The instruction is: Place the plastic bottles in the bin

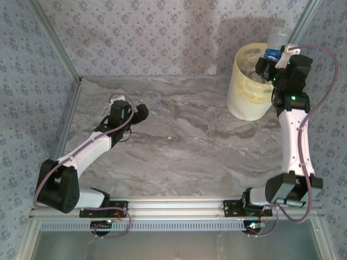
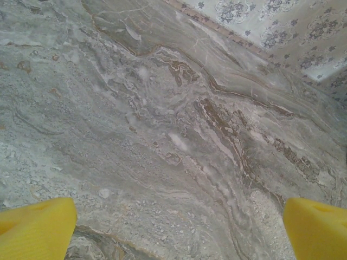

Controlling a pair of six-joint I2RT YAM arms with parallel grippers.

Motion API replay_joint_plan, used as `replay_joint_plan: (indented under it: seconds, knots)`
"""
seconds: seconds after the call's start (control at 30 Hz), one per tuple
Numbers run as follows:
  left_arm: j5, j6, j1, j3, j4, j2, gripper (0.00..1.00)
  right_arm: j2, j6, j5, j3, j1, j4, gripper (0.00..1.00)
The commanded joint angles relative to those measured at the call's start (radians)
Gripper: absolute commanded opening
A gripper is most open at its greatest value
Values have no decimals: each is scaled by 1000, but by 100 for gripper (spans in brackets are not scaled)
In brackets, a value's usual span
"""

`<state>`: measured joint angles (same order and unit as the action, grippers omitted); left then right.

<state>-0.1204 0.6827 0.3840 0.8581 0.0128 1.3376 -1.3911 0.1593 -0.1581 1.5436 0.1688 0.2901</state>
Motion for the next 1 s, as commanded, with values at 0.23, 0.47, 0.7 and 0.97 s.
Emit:
replay_joint_plan:
  seconds: [0.23,0.47,0.7,0.97]
  knots:
    - [-47,1,-16,-61,-14,-81,98,-285,-81,39,247,22,174,60]
    - [-74,-3,-23,-89,-3,-115,98,-275,-65,104,255,21,236,88]
    - [-74,-4,-28,-84,-6,-107,98,-205,-40,125,209,21,177,94]
    - [-76,-5,-29,-84,2,-110,98,-212,-6,176,199,17,123,95]
